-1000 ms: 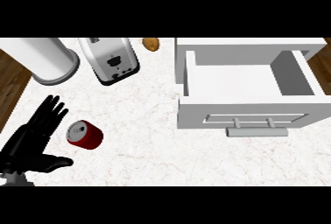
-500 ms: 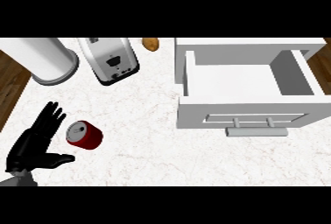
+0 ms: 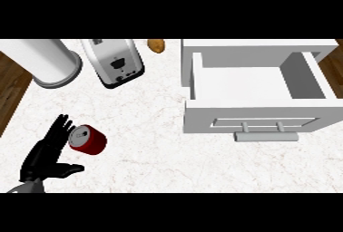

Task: Pick up the can, place it into the drawer and close the drawer

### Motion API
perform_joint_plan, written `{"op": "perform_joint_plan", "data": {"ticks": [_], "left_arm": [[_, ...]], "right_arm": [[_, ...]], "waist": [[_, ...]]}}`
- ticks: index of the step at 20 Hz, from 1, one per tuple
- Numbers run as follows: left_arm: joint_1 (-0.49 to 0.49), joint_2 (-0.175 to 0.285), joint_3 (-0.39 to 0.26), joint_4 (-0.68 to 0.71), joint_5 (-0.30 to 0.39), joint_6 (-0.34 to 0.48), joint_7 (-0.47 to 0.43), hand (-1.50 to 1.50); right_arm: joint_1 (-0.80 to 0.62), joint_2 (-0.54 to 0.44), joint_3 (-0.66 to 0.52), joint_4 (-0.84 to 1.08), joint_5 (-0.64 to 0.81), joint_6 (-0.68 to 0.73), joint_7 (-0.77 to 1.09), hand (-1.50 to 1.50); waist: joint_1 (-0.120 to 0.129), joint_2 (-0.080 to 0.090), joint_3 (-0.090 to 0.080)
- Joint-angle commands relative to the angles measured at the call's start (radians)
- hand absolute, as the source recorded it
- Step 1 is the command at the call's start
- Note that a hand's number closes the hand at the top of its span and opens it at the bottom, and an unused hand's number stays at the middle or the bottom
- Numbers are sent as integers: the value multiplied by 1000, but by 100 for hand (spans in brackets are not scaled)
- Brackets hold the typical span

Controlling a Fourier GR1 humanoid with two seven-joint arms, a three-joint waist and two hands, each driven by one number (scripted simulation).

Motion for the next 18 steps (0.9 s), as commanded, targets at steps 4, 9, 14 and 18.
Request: {"op": "perform_joint_plan", "data": {"ticks": [4,9,14,18], "left_arm": [[-122,32,6,278,-39,-11,-135,-150],[-159,25,-7,310,-20,-32,-115,-150],[-252,41,23,437,7,-59,-129,-150],[-152,-16,-7,303,33,-47,-125,150]], "right_arm": [[-26,-1,-19,-51,-17,-10,68,-150],[9,51,-55,25,-3,88,-29,-150],[-53,19,-31,-26,-5,8,70,-150],[28,42,-74,-78,-99,67,86,-150]], "waist": [[-2,1,0],[-1,0,1],[-1,1,0],[5,-3,1]]}}
